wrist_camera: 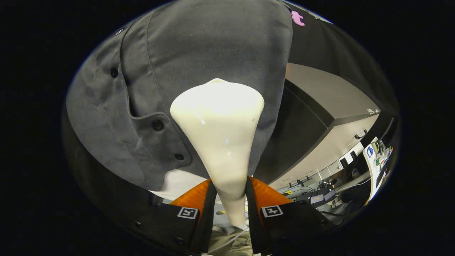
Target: Iron the clothes twice with a garment steamer, once on the left side and once on the right side.
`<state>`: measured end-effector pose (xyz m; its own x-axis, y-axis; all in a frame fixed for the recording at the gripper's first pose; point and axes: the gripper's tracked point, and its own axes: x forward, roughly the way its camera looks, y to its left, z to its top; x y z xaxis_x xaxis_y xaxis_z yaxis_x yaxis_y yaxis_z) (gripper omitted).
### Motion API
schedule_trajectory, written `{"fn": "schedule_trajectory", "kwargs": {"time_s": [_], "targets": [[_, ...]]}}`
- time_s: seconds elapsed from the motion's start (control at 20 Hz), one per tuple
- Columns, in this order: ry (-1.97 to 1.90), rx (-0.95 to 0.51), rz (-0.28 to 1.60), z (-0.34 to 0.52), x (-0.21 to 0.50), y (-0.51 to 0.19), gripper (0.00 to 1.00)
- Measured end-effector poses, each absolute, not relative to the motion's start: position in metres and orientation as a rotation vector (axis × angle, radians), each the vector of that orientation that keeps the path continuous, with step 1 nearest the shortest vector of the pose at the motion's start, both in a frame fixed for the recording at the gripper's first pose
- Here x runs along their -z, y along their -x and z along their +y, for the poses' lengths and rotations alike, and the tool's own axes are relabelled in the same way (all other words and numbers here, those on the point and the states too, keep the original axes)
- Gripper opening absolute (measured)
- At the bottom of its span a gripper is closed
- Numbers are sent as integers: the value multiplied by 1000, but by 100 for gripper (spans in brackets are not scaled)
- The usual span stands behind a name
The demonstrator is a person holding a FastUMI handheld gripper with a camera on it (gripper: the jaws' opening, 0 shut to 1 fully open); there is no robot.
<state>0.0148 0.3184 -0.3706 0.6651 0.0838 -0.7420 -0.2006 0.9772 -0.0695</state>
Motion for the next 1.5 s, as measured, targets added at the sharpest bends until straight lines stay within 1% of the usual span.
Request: {"fn": "schedule_trajectory", "kwargs": {"time_s": [0.5,0.8,1.0,1.5], "targets": [[163,-141,894,311,406,-8,51],[152,-140,899,307,407,-4,51],[146,-151,844,308,373,-7,51],[105,-164,595,325,233,-7,51]]}}
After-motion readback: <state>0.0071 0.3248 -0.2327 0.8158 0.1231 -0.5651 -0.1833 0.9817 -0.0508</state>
